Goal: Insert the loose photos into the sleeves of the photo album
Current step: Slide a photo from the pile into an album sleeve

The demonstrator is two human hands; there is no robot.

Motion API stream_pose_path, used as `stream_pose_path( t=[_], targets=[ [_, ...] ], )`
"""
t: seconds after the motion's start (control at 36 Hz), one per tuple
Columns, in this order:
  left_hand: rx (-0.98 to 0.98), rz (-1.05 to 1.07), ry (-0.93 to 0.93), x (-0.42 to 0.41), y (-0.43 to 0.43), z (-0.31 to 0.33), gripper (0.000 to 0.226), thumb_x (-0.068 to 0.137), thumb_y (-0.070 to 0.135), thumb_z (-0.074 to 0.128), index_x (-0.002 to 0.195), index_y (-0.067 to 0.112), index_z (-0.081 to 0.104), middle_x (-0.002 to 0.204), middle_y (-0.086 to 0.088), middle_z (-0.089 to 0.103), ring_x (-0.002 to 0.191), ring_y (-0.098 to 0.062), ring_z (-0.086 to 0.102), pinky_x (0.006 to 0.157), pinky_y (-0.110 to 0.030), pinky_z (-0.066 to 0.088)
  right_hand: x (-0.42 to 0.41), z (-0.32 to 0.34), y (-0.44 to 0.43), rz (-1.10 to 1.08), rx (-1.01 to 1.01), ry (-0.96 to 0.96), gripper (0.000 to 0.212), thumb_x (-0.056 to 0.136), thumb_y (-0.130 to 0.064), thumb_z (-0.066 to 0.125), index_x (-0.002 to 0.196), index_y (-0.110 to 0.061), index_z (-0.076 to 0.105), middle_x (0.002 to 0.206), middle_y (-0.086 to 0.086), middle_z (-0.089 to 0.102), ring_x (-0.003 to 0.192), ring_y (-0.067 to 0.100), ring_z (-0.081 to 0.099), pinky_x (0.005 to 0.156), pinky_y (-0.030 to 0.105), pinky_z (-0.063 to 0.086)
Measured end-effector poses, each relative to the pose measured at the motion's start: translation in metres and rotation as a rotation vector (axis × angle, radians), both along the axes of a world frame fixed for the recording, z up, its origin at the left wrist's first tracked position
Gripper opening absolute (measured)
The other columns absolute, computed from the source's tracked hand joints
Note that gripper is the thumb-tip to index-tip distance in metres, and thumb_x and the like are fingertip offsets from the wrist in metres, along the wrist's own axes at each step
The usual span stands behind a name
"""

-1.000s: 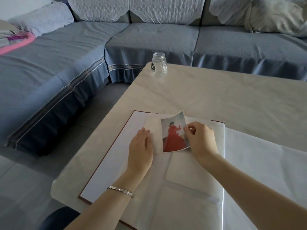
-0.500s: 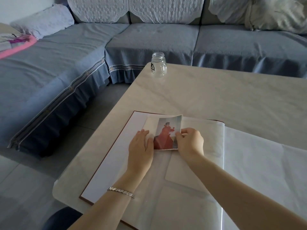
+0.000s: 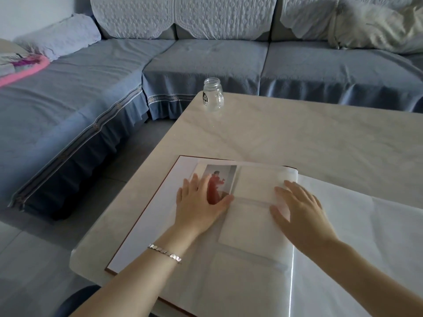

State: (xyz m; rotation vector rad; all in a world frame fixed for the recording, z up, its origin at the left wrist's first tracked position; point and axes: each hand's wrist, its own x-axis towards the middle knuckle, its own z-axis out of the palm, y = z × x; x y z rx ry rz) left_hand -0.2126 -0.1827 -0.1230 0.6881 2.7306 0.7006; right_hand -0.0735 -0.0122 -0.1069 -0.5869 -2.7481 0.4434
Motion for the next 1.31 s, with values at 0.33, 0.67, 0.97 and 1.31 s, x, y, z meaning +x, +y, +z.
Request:
stream_pose_path(
  t=[0.33, 0.67, 0.97, 1.31],
  targets=[
    [-0.102, -0.03, 0.092, -0.004, 0.013, 0.002, 0.049, 0.093, 0.039, 0.043, 0.141, 0.029, 0.033, 0.147, 0.0, 0.032, 0.14, -0.035, 0.017, 0.112, -0.044, 0.021, 0.012, -0.011, -0.01, -0.006, -0.121, -0.153, 0.092, 0.069, -0.061, -0.009, 0.149, -0.023, 0.016, 0.142, -0.014, -0.015, 0.132, 0.0, -0.019, 0.11, 0.02, -0.005],
    [-0.148, -0.13, 0.304, 0.001, 0.017, 0.008, 0.052, 0.092, 0.012, 0.042, 0.144, 0.017, 0.033, 0.154, 0.002, 0.026, 0.143, -0.017, 0.02, 0.111, -0.04, 0.023, 0.011, -0.011, -0.011, -0.022, -0.119, -0.174, 0.093, 0.067, -0.061, -0.011, 0.149, -0.024, 0.014, 0.141, -0.015, -0.017, 0.131, -0.001, -0.02, 0.112, 0.022, -0.006],
    [0.012, -0.231, 0.187, 0.0, 0.0, 0.015, 0.051, 0.087, 0.001, 0.047, 0.138, 0.012, 0.044, 0.149, 0.003, 0.036, 0.143, -0.008, 0.019, 0.102, -0.017, 0.025, 0.012, -0.009, -0.012, -0.021, -0.133, -0.18, 0.093, 0.067, -0.06, -0.013, 0.149, -0.025, 0.012, 0.141, -0.016, -0.018, 0.131, -0.001, -0.021, 0.111, 0.022, -0.007],
    [0.087, -0.124, 0.19, 0.018, 0.0, 0.009, 0.059, 0.086, -0.003, 0.049, 0.142, 0.004, 0.034, 0.155, -0.009, 0.021, 0.139, -0.026, 0.029, 0.11, -0.033, 0.029, 0.014, -0.004, -0.011, 0.002, -0.151, -0.228, 0.097, 0.063, -0.059, -0.017, 0.15, -0.025, 0.008, 0.157, -0.003, -0.008, 0.144, 0.011, -0.012, 0.114, 0.025, -0.006]
  ],
)
